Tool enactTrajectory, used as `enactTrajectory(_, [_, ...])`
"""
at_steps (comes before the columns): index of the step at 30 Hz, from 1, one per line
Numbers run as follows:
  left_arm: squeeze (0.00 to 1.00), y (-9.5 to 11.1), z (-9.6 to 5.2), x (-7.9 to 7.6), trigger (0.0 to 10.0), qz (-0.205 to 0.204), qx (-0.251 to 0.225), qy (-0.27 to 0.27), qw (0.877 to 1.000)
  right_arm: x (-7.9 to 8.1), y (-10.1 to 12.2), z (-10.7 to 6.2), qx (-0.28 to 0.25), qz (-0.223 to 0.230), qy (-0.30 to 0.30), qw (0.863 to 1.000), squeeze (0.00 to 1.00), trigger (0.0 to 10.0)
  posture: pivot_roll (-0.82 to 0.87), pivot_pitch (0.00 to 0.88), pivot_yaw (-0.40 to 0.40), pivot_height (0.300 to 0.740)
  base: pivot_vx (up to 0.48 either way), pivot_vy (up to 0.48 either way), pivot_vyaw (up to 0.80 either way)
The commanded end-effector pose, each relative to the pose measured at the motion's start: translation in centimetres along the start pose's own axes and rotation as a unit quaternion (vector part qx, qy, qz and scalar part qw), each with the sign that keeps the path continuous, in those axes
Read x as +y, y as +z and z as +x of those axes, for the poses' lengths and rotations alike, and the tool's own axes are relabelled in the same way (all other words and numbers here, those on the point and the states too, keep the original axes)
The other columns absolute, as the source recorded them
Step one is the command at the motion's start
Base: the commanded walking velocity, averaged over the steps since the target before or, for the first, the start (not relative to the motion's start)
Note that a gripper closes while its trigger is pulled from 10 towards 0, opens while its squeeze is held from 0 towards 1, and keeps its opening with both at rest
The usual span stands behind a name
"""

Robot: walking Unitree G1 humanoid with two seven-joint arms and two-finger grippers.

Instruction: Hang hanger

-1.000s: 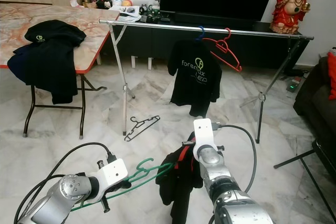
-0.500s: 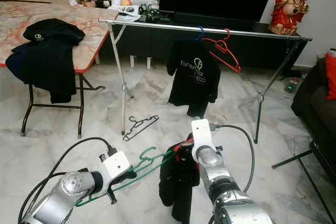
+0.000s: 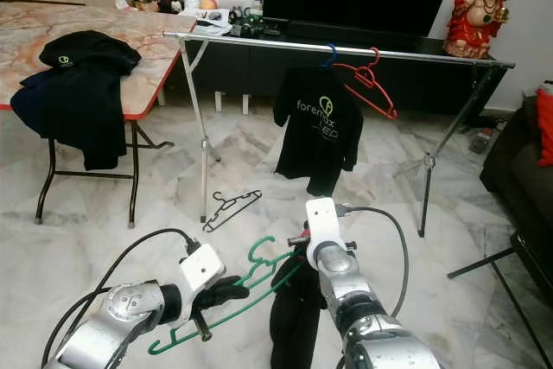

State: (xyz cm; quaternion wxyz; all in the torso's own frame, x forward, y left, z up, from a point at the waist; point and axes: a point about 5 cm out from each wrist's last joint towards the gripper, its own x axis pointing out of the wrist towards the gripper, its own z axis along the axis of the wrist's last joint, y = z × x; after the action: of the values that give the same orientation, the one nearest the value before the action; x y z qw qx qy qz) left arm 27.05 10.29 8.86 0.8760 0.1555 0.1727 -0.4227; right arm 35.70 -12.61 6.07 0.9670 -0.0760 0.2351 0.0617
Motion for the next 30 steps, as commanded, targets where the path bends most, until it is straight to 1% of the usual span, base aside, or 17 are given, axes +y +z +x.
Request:
enactTrajectory(1, [0.0,0.9,0.3,0.9,10.0,0.016,-0.007,0.038,0.999,0.1,0.8,0.1,-0.01,0.008,0.004,1.0,0.0,10.0,0.16,0.0,-0.118,0.74,0.0,0.0,0.0])
enactTrajectory(2, [0.0,0.9,0.4,1.2,10.0,0.015,-0.008,0.057,0.998,0.1,0.9,0.1,-0.012,0.01,0.003,1.0,0.0,10.0,0.16,0.0,-0.117,0.74,0.0,0.0,0.0])
enactTrajectory(5, [0.0,1.1,0.5,1.3,10.0,0.016,-0.014,0.059,0.998,-0.2,1.1,0.1,-0.016,0.015,-0.005,1.0,0.0,10.0,0.16,0.0,-0.117,0.74,0.0,0.0,0.0])
enactTrajectory(6, [0.0,0.9,0.6,1.4,10.0,0.022,-0.003,0.066,0.998,-0.6,1.2,0.1,-0.016,0.017,-0.014,1.0,0.0,10.0,0.16,0.0,-0.116,0.74,0.0,0.0,0.0])
enactTrajectory(10, [0.0,0.5,0.6,1.5,10.0,0.023,0.015,0.079,0.997,-1.2,1.3,0.1,-0.018,0.021,-0.025,0.999,0.0,10.0,0.16,0.0,-0.117,0.74,0.0,0.0,0.0])
enactTrajectory(15, [0.0,0.2,1.0,0.4,10.0,0.016,0.018,0.037,0.999,-1.0,1.9,0.1,-0.029,0.021,-0.005,0.999,0.0,10.0,0.16,0.0,-0.116,0.74,0.0,0.0,0.0])
enactTrajectory(16, [0.0,0.2,1.0,0.4,10.0,0.016,0.018,0.037,0.999,-1.0,1.9,0.1,-0.029,0.021,-0.005,0.999,0.0,10.0,0.16,0.0,-0.116,0.74,0.0,0.0,0.0])
enactTrajectory(17, [0.0,0.1,1.1,-0.4,10.0,0.017,0.017,0.008,1.0,-0.4,2.4,0.1,-0.042,0.002,0.025,0.999,0.0,10.0,0.16,0.0,-0.116,0.74,0.0,0.0,0.0])
enactTrajectory(18, [0.0,0.1,1.1,-0.7,10.0,0.017,0.017,-0.006,1.0,-0.1,2.8,0.1,-0.054,-0.011,0.042,0.998,0.0,10.0,0.16,0.0,-0.116,0.74,0.0,0.0,0.0])
enactTrajectory(20, [0.0,0.1,1.1,-1.2,10.0,0.015,0.015,-0.021,1.0,0.4,3.4,0.0,-0.074,-0.033,0.065,0.995,0.0,10.0,0.16,0.0,-0.116,0.74,0.0,0.0,0.0])
enactTrajectory(21, [0.0,0.1,1.1,-1.3,10.0,0.012,0.015,-0.023,1.0,0.8,3.8,0.0,-0.084,-0.057,0.079,0.992,0.0,10.0,0.16,0.0,-0.117,0.74,0.0,0.0,0.0])
enactTrajectory(23, [0.0,0.1,1.2,-1.4,10.0,0.008,0.012,-0.03,0.999,0.9,4.0,-0.1,-0.094,-0.086,0.087,0.988,0.0,10.0,0.16,0.0,-0.117,0.74,0.0,0.0,0.0])
enactTrajectory(24, [0.0,0.2,1.1,-1.6,10.0,0.004,0.007,-0.038,0.999,1.0,4.3,-0.2,-0.108,-0.112,0.095,0.983,0.0,10.0,0.16,0.0,-0.117,0.74,0.0,0.0,0.0])
enactTrajectory(26, [0.0,0.3,1.1,-1.7,10.0,0.002,0.005,-0.04,0.999,1.1,4.5,-0.2,-0.115,-0.124,0.1,0.98,0.0,10.0,0.16,0.0,-0.118,0.74,0.0,0.0,0.0])
enactTrajectory(28, [0.0,0.2,1.0,-1.9,10.0,0.002,0.008,-0.054,0.999,0.8,4.9,-0.3,-0.127,-0.119,0.098,0.98,0.0,10.0,0.16,0.0,-0.117,0.74,0.0,0.0,0.0])
enactTrajectory(29, [0.0,0.1,1.0,-2.0,10.0,0.003,0.01,-0.057,0.998,0.8,5.0,-0.3,-0.131,-0.124,0.103,0.978,0.0,10.0,0.16,0.0,-0.117,0.74,0.0,0.0,0.0])
enactTrajectory(30, [0.0,0.0,1.0,-2.0,10.0,0.003,0.011,-0.058,0.998,1.0,5.1,-0.4,-0.138,-0.141,0.113,0.974,0.0,10.0,0.16,0.0,-0.116,0.74,0.0,0.0,0.0])
